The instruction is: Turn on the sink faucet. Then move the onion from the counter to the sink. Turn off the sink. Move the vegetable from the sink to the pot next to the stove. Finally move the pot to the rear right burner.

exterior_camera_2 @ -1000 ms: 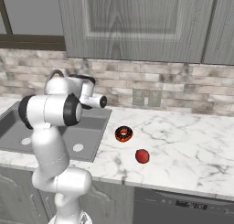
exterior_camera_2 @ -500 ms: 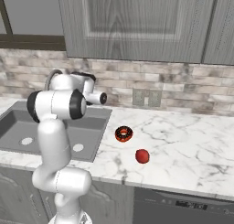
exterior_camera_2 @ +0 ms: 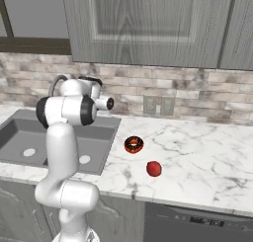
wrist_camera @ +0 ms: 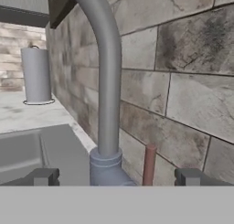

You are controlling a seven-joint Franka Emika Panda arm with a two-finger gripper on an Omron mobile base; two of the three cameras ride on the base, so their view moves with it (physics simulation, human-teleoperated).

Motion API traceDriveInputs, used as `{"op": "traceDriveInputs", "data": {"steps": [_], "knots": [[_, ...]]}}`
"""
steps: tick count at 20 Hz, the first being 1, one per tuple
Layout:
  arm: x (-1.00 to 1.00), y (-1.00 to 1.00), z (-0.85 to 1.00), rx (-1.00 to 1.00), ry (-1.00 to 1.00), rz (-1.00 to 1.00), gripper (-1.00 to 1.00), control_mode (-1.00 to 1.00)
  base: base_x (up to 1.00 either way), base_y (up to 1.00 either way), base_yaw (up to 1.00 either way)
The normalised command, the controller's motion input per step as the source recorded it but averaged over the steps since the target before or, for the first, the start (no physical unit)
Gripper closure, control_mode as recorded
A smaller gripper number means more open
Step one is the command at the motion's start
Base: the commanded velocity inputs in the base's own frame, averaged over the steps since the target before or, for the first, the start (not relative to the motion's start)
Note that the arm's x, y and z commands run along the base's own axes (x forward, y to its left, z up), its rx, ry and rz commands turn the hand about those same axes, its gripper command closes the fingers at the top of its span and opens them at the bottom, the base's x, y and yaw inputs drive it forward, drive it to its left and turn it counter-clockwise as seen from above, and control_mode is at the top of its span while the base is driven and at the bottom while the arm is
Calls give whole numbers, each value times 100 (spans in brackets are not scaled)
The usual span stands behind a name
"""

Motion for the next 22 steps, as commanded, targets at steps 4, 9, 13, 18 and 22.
{"op": "traceDriveInputs", "data": {"steps": [4, 9, 13, 18, 22], "knots": [[21, 19, -7, 0, 0, 0, -100, -100, 0, 0, 0], [27, 20, -7, 0, 0, 0, -100, -100, 0, 0, 0], [23, 19, -7, 0, 0, 0, -100, -100, 0, 0, 0], [24, 23, -16, 0, 0, 0, 100, -100, 0, 0, 0], [21, 22, -14, 0, 0, 0, 100, -100, 0, 0, 0]]}}
